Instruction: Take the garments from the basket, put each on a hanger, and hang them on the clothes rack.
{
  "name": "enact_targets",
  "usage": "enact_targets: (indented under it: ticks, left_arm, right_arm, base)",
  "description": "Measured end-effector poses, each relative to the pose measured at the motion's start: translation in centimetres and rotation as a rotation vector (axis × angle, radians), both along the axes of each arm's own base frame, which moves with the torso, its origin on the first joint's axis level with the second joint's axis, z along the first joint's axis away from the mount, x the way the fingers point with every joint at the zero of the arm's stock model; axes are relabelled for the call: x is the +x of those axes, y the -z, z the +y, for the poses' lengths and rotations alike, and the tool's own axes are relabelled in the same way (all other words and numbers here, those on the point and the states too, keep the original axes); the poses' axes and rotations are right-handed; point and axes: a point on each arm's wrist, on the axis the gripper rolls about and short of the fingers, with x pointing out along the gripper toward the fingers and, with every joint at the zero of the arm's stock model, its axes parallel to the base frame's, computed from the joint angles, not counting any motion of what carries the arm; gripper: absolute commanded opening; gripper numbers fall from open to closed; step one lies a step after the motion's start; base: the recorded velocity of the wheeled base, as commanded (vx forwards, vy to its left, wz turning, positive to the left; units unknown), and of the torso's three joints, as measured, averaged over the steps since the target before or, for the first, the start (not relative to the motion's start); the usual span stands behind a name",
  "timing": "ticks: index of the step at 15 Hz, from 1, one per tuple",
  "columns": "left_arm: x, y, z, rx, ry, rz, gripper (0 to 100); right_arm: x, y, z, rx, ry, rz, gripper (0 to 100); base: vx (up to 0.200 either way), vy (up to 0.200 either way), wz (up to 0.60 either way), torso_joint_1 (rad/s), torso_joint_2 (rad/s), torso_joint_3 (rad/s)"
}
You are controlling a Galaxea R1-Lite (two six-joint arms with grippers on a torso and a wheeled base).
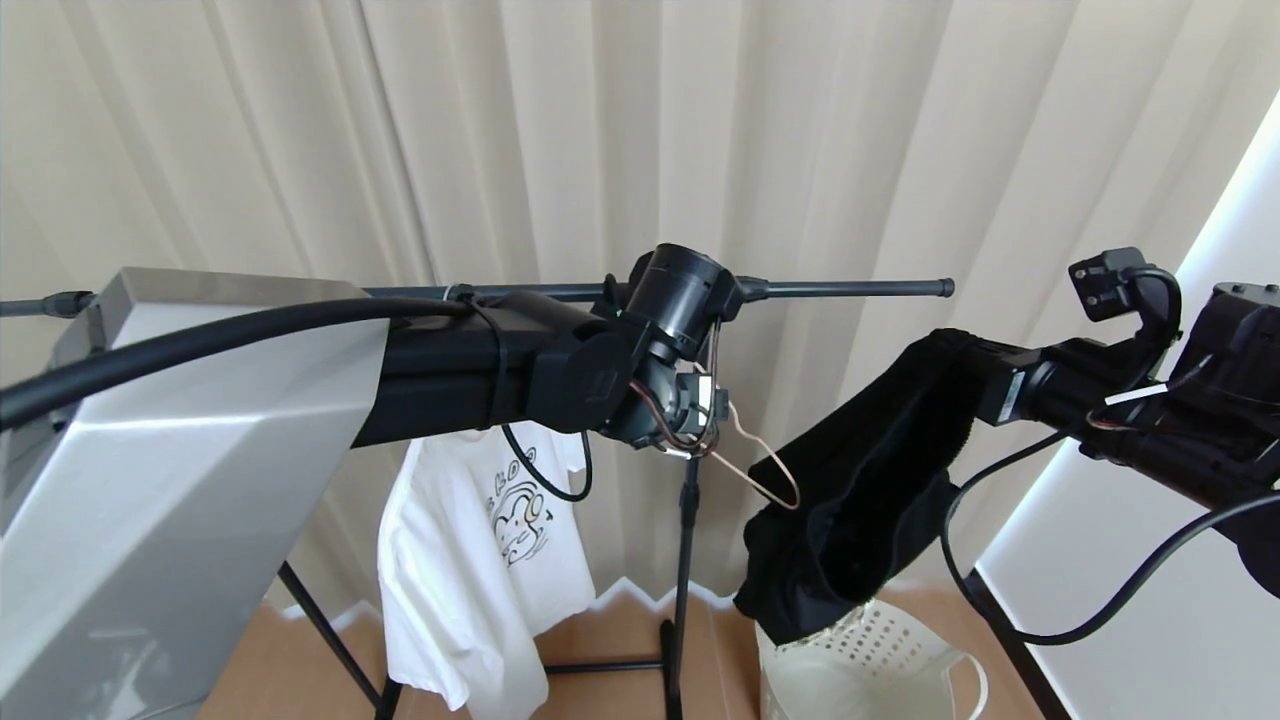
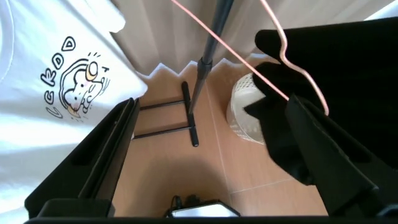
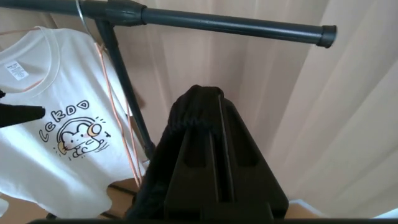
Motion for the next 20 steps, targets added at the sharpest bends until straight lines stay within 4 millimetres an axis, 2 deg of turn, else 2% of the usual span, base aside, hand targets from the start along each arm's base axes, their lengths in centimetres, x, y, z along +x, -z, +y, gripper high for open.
enact_targets:
  ticks: [3, 6, 8, 9, 11, 20]
  left_arm:
    - [0.3, 0.1, -0.5, -0.061, 0.076, 0.013, 100]
    - [1.2, 0.1, -0.6, -0.102, 0.14, 0.008, 100]
    - [2.2, 0.3, -0.2, -0.101, 0.132, 0.001, 100]
    - [2.7, 0.6, -0.2, -0.104, 0.122, -0.001, 100]
    - [3.6, 1.6, -0.2, -0.095, 0.103, 0.006, 100]
    - [5.0, 4.3, 0.0, -0.049, 0.069, 0.036, 100]
  right_arm:
    - [0.1, 0.0, -0.3, -0.002, 0.01, -0.002, 0]
    - [-0.3, 0.3, -1.4, -0.055, 0.018, -0.007, 0]
    - [-1.2, 0.3, -1.6, -0.067, -0.084, -0.017, 0]
    - [-1.8, 0.3, -1.6, -0.063, -0.143, -0.02, 0]
    - [-2.3, 0.0, -1.6, -0.062, -0.154, -0.033, 0]
    - [-2.3, 0.0, -1.6, -0.063, -0.152, -0.033, 0]
  base:
    - [0.0, 0.0, 0.0, 0.0, 0.0, 0.0]
    - [0.0, 0.0, 0.0, 0.0, 0.0, 0.0]
    - [0.0, 0.0, 0.0, 0.0, 0.0, 0.0]
    - [0.0, 0.0, 0.0, 0.0, 0.0, 0.0]
    - [0.0, 0.0, 0.0, 0.0, 0.0, 0.0]
    - [0.0, 0.0, 0.0, 0.0, 0.0, 0.0]
